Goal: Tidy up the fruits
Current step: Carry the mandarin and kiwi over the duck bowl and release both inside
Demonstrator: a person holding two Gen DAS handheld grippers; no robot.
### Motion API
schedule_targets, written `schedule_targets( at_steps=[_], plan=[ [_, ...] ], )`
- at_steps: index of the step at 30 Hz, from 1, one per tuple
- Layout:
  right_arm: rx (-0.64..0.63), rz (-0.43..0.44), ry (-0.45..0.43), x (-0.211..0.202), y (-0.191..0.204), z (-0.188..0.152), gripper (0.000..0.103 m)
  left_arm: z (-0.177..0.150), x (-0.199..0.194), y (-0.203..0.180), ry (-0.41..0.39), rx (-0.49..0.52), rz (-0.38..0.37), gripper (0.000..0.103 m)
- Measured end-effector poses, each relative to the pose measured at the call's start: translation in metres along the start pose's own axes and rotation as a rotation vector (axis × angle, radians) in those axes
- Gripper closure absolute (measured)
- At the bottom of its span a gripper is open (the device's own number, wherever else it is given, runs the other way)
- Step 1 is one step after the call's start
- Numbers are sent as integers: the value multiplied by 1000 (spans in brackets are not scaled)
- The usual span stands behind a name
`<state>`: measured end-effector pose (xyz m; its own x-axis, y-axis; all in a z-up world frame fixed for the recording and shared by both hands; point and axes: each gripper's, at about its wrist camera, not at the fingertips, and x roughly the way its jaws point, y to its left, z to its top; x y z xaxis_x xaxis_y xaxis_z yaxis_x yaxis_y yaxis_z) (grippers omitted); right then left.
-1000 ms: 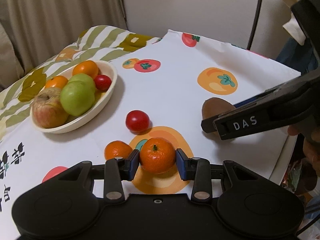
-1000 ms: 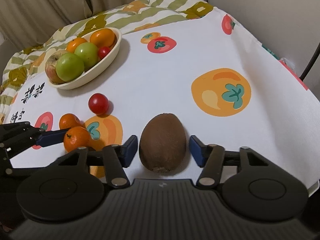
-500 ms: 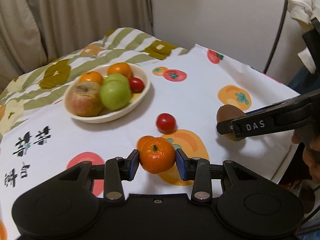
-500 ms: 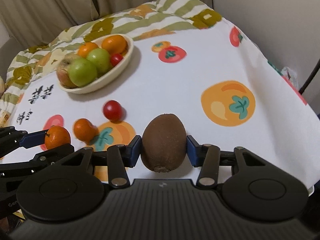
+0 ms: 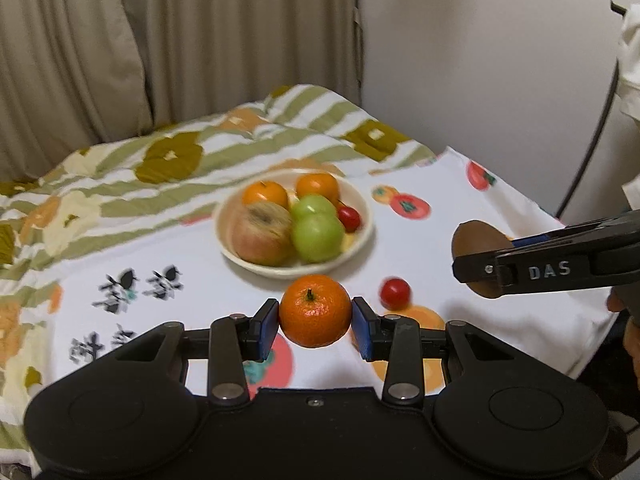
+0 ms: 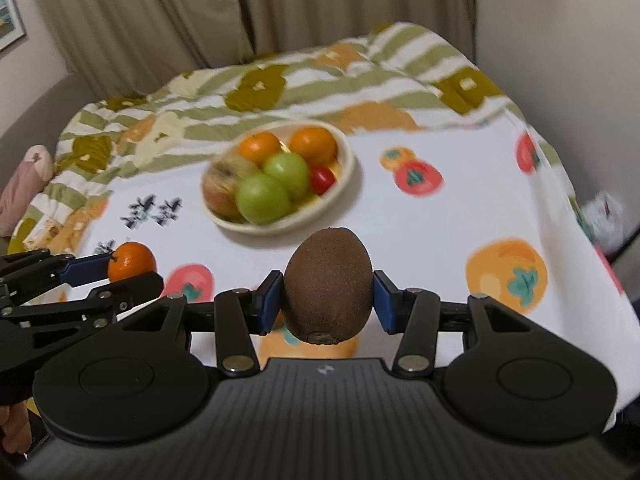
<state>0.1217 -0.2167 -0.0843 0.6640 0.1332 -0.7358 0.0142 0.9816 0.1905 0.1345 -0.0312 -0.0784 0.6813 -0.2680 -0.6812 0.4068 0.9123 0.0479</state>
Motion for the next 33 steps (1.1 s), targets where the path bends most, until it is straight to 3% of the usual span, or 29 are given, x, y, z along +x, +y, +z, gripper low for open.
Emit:
schedule_targets(
  at_steps=[14, 22, 33],
  plan=[
    [-123, 152, -42, 24, 24, 84, 40, 51, 4, 43, -32, -153, 143, 60],
    [-186, 196, -35, 70, 22, 138, 40, 90, 45, 59, -31, -186, 192, 60],
    [-221, 240, 33, 153, 10, 179, 40, 113, 129, 73, 59, -208, 216, 60]
  ],
)
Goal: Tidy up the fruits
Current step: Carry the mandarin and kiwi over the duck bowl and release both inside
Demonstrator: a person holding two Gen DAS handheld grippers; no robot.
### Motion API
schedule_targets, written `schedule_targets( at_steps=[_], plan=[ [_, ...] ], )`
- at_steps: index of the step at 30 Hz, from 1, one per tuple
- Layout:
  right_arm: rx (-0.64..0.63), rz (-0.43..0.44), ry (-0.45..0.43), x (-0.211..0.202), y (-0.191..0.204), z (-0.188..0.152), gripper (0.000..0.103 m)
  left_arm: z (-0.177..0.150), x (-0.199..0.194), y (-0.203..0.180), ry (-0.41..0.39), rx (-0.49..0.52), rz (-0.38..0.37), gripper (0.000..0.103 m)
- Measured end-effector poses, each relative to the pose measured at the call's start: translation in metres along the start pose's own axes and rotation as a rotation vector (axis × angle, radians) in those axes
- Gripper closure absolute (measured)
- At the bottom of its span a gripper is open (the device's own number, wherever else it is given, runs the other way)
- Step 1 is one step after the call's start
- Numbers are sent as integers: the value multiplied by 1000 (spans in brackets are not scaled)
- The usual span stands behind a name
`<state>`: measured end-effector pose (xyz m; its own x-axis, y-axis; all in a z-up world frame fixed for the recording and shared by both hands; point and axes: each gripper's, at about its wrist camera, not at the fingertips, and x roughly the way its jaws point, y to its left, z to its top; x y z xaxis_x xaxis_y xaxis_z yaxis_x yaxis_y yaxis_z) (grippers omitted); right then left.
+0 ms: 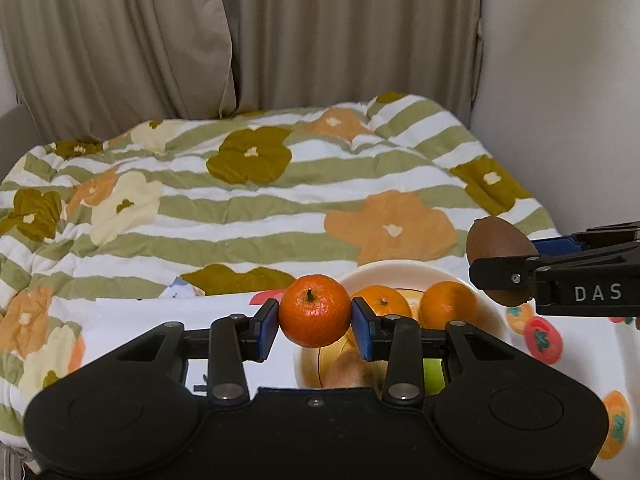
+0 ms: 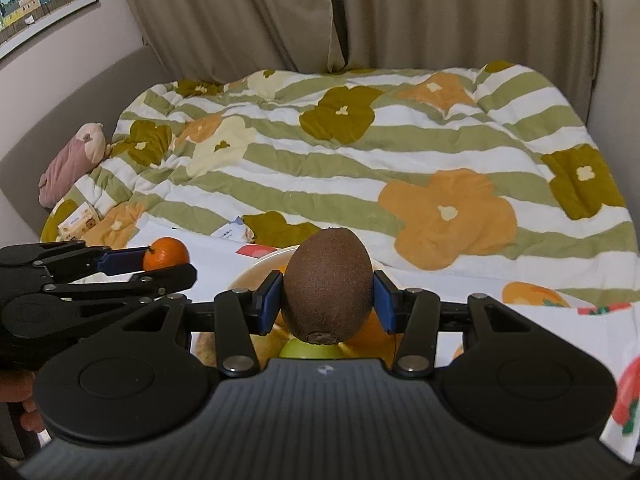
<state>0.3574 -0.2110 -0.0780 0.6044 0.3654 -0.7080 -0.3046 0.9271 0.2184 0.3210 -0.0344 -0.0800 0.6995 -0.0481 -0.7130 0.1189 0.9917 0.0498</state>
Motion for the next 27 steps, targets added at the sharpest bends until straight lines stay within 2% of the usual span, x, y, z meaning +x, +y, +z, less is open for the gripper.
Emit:
schedule_targets(
  at_steps=[8, 16, 17, 19, 20, 27],
  plan=[
    [1, 32, 39, 39, -16, 8, 40, 1, 47, -2, 95, -13, 7, 60],
    [7, 43, 65, 55, -22, 10, 40, 1, 65, -4, 133, -17, -5, 59],
    [8, 43, 68, 56, -23, 10, 40, 1, 66, -5, 133, -17, 0, 56],
    [8, 43, 73, 58, -24, 11, 40, 1, 64, -6, 123, -19, 5, 28],
    [8, 44, 76, 59, -24, 11, 40, 2, 62, -5, 110, -20, 3, 23],
    [-9, 67, 101, 67, -24, 18, 40, 1, 46, -2, 90, -31, -8, 19]
  ],
)
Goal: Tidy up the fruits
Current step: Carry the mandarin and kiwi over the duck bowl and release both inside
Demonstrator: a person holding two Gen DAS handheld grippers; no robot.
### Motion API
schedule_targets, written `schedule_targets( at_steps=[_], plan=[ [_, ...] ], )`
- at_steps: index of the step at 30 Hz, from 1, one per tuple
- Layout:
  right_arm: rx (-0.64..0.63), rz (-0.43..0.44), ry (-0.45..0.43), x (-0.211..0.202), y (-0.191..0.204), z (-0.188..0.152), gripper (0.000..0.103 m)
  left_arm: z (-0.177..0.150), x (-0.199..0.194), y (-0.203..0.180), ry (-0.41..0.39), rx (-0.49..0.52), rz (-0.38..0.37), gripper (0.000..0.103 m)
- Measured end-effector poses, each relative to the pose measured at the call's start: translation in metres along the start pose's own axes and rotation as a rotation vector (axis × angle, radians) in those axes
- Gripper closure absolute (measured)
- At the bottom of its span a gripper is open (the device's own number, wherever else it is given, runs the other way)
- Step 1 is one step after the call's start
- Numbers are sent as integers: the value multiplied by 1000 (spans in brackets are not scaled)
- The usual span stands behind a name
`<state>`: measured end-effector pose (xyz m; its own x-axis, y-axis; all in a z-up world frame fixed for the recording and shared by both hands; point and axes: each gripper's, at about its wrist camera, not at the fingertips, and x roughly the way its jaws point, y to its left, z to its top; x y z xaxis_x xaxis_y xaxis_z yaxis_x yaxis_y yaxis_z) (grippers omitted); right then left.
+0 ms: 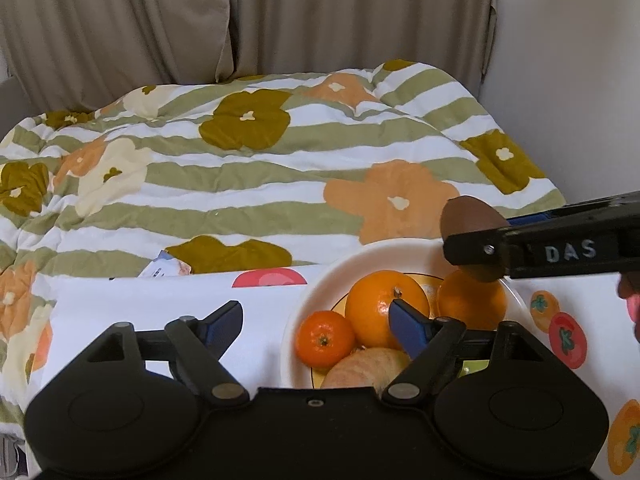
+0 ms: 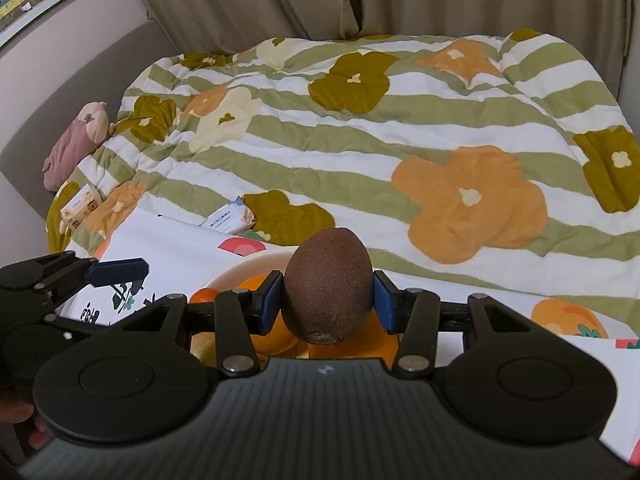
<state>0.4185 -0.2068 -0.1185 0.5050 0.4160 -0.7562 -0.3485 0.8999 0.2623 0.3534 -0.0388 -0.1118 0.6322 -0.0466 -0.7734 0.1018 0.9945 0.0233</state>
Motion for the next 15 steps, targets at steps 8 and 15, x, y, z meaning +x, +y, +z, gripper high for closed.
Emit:
schedule_targets(
  at_steps=[8, 15],
  plan=[
    [5, 40, 45, 18, 1, 8, 40, -8, -19, 12, 4, -47, 18, 19],
    [25, 57, 56, 28, 1, 9, 34, -11, -24, 19, 11, -54, 42, 19]
  ],
)
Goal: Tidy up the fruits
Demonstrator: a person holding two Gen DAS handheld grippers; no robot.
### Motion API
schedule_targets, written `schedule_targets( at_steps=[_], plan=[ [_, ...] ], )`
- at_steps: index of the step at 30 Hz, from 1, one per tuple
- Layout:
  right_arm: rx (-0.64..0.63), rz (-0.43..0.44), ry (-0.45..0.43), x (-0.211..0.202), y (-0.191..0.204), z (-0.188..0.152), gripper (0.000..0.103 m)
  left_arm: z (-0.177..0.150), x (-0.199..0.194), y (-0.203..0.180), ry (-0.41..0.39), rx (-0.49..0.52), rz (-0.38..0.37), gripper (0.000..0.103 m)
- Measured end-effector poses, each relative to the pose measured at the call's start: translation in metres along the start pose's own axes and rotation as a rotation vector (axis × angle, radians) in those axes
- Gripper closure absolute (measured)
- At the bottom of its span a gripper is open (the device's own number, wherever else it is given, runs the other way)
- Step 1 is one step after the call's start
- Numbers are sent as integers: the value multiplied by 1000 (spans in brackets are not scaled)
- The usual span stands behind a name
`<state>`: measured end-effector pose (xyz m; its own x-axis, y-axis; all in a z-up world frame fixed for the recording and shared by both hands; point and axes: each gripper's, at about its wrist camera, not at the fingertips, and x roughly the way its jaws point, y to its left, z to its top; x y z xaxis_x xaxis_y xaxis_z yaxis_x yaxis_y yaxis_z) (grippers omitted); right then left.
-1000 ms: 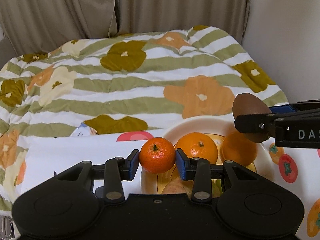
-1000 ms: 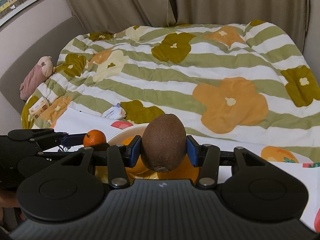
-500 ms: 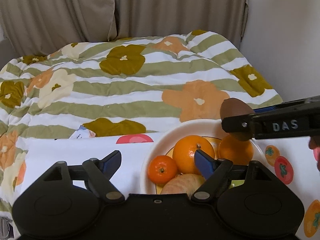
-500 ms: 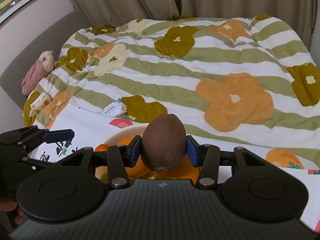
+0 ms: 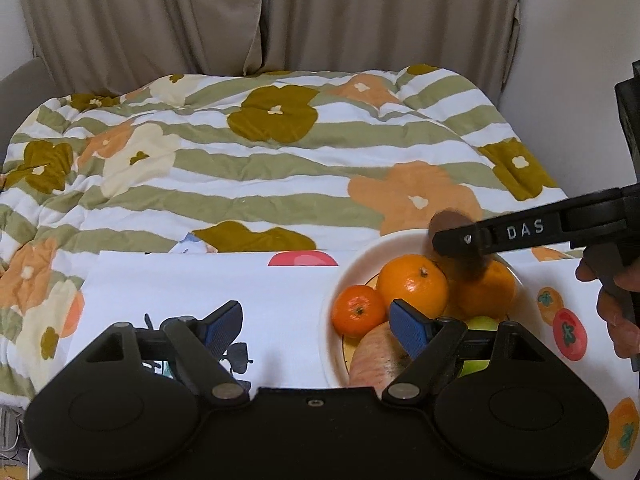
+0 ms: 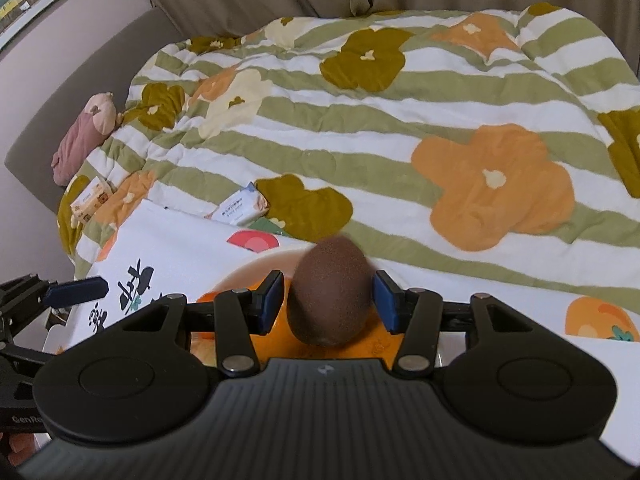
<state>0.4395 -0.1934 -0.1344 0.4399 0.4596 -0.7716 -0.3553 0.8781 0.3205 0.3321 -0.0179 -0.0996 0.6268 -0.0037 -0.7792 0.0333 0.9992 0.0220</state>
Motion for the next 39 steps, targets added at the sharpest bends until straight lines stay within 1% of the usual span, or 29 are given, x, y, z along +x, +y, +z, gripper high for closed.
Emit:
schedule_targets(
  at_steps=[2, 4, 9, 13, 17, 26, 32, 35, 39],
  plan=[
    [-15, 5, -7, -2, 1, 0, 14, -2, 0, -1, 1, -2, 1, 19],
    [-12, 0, -11, -3, 1, 0, 8, -4, 0, -2, 5, -4, 0, 19],
    [12, 2, -4, -5, -2, -4, 8, -9, -2, -4, 13, -9, -1, 19],
    [8, -4, -19, -15, -2, -5, 8, -10, -7, -5, 6, -7, 4, 19],
    [4, -13, -40, -27, 3, -6, 7, -10, -14, -5, -13, 2, 30, 19],
    [-4, -51, -95, -68, 18, -16, 7, -14, -48, -1, -75, 5, 19, 17],
    [7, -85, -147, -106, 34, -35, 7, -24, -80, 2, -122, 8, 8, 17],
    [16, -110, -173, -126, 44, -51, 7, -31, -96, 5, -138, -11, -6, 17],
    [32, -153, -203, -152, 56, -77, 7, -44, -116, 4, -177, 2, -15, 17]
  ],
)
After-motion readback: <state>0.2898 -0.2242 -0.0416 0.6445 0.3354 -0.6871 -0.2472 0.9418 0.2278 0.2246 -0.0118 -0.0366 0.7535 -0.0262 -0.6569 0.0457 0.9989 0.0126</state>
